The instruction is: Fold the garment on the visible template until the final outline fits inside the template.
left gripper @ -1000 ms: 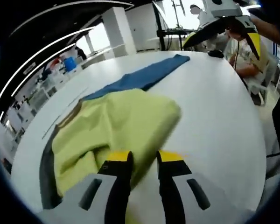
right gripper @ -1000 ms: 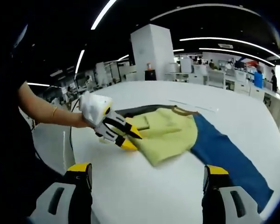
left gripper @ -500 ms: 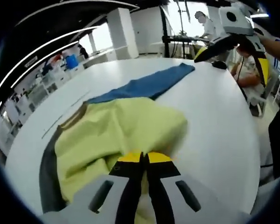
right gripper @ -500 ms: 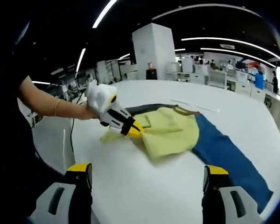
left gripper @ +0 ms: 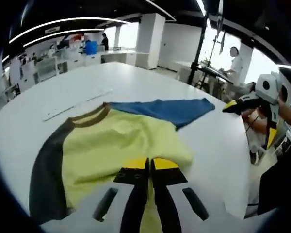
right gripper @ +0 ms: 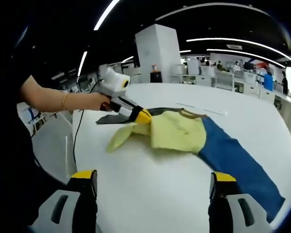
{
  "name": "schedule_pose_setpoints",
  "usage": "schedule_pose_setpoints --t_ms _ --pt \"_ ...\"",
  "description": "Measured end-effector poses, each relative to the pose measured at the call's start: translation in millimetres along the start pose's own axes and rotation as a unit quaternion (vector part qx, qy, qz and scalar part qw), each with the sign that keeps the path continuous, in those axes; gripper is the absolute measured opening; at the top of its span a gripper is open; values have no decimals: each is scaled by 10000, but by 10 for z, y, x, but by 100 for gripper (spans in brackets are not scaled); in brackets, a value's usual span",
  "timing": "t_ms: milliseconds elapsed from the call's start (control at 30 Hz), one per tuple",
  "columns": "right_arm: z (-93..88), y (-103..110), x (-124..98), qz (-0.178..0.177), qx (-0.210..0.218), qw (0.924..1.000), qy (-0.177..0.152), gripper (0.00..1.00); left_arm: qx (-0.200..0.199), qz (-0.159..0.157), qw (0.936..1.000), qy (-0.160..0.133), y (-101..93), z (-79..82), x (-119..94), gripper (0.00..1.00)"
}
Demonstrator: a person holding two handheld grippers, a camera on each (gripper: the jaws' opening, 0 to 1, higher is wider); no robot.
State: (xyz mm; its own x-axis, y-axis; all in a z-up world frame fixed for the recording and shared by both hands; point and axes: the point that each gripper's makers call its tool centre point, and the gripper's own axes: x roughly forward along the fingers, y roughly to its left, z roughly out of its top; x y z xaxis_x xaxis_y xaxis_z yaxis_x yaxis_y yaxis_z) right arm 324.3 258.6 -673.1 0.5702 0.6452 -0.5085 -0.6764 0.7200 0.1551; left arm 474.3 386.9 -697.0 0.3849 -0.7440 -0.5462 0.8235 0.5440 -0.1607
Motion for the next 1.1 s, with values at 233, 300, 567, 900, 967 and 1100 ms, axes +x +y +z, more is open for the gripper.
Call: schedule_pose_setpoints --t_ms 233,300,567,900,967,1100 --pt "8 -21 -13 -28 57 10000 -11 95 -647 241 9973 -252 204 113 73 0" --pt "-6 -29 -14 -45 67 10000 10 94 -830 300 9957 -265 284 106 119 0" --pt "-48 -32 18 -18 171 9998 43 91 -1376 619 9883 -202 583 -13 283 0" --pt "-38 -66 183 72 346 9994 -28 83 -1784 989 9789 95 782 -217 427 1" --pt "-21 -78 242 67 292 9995 -41 80 -1731 992 9798 152 788 -243 445 1" --pt "14 -100 392 152 247 9996 -51 73 -1724 1049 9791 237 796 -284 463 1"
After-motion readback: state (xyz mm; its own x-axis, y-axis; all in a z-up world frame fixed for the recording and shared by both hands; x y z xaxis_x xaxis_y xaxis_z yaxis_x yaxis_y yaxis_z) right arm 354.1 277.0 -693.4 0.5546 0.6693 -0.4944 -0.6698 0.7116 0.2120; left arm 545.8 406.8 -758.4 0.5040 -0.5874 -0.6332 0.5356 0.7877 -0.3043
